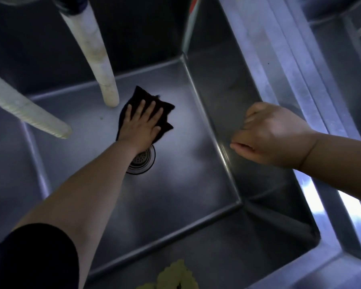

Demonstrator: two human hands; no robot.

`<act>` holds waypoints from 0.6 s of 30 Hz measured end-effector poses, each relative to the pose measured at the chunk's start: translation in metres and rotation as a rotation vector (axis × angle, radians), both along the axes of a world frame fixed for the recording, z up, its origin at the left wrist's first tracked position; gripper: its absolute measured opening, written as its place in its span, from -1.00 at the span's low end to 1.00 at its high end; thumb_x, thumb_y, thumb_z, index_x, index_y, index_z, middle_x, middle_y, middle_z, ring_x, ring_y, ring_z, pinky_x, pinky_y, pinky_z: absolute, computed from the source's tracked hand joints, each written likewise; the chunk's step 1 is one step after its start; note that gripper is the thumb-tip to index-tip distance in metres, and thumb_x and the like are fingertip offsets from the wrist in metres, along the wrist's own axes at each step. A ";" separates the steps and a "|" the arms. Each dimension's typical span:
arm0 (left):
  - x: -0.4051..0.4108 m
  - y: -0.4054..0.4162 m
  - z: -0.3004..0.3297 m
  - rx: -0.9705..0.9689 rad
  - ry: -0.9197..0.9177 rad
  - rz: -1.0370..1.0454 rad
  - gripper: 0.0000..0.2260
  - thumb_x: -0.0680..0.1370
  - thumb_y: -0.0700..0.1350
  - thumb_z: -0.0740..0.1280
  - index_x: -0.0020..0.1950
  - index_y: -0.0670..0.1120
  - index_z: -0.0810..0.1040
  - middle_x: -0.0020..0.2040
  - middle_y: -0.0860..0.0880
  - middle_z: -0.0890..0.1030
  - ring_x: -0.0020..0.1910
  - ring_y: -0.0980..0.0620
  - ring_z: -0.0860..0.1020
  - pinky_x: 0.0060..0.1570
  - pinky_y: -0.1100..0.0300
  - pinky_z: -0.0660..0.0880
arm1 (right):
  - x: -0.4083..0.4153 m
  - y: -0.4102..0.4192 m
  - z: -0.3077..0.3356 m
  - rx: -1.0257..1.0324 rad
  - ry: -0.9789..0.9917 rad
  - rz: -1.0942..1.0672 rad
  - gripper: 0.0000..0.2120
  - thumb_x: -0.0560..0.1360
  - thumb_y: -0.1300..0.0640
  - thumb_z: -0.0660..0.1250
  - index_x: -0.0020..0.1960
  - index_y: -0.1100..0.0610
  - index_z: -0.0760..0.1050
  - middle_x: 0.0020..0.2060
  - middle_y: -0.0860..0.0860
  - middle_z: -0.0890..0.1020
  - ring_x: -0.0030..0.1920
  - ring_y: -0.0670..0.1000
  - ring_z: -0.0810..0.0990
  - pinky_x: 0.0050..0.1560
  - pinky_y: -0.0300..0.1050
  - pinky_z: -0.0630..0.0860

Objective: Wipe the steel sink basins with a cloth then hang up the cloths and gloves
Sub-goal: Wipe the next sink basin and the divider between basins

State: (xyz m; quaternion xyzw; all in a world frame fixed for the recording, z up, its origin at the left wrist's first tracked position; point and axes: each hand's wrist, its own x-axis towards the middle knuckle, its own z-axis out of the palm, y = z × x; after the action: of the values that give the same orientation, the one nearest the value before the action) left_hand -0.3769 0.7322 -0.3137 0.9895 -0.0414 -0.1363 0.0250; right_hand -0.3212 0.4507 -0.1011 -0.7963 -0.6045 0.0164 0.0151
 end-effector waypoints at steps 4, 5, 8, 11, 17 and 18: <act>-0.011 0.030 0.000 0.009 0.007 0.153 -0.49 0.61 0.13 -0.11 0.54 0.09 -0.11 0.56 -0.01 -0.10 0.52 -0.09 -0.20 0.41 -0.13 -0.30 | -0.002 0.002 0.002 -0.032 -0.020 0.013 -0.69 0.45 0.21 0.31 -0.46 0.13 0.42 -0.59 0.07 0.42 -0.56 0.14 0.38 -0.22 -0.07 0.48; -0.018 0.036 0.000 0.007 0.011 0.194 -0.49 0.61 0.13 -0.11 0.54 0.09 -0.10 0.56 -0.01 -0.10 0.52 -0.09 -0.19 0.42 -0.14 -0.29 | -0.003 0.002 0.002 -0.034 -0.029 0.010 -0.70 0.45 0.20 0.31 -0.46 0.14 0.44 -0.59 0.07 0.43 -0.56 0.14 0.39 -0.20 -0.08 0.47; -0.047 0.053 0.002 -0.004 0.031 0.298 -0.49 0.60 0.12 -0.09 0.54 0.08 -0.09 0.57 -0.02 -0.10 0.52 -0.09 -0.20 0.41 -0.13 -0.29 | -0.003 0.003 0.005 -0.029 -0.040 0.003 -0.68 0.46 0.19 0.29 -0.47 0.14 0.45 -0.59 0.06 0.45 -0.56 0.13 0.39 -0.19 -0.10 0.46; -0.091 0.058 0.006 -0.006 0.042 0.345 -0.48 0.60 0.12 -0.05 0.54 0.08 -0.07 0.56 -0.03 -0.10 0.52 -0.09 -0.20 0.39 -0.08 -0.34 | -0.004 0.003 0.007 -0.072 -0.035 0.026 -0.66 0.50 0.15 0.25 -0.46 0.14 0.46 -0.60 0.06 0.44 -0.56 0.13 0.39 -0.18 -0.10 0.45; -0.191 0.016 0.026 -0.009 0.216 0.231 -0.42 0.51 0.16 -0.13 0.51 0.01 0.02 0.53 -0.10 -0.03 0.51 -0.19 -0.05 0.40 -0.23 -0.17 | -0.008 0.009 0.016 -0.233 -0.054 0.007 -0.74 0.41 0.21 0.35 -0.44 0.11 0.45 -0.57 0.06 0.48 -0.54 0.12 0.44 -0.14 -0.07 0.51; -0.203 0.005 0.033 -0.014 0.219 0.162 -0.41 0.49 0.13 -0.08 0.48 -0.05 0.21 0.50 -0.16 0.16 0.47 -0.27 0.14 0.36 -0.32 0.02 | -0.011 0.012 0.014 -0.340 -0.090 0.013 -0.79 0.41 0.21 0.36 -0.38 0.08 0.48 -0.50 0.05 0.54 -0.46 0.12 0.50 -0.08 -0.07 0.49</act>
State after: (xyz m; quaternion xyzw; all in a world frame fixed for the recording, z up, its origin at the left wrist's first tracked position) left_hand -0.5799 0.7376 -0.2811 0.9686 0.0405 -0.2406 0.0471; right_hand -0.3323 0.4626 -0.0874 -0.7834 -0.5982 0.0829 -0.1469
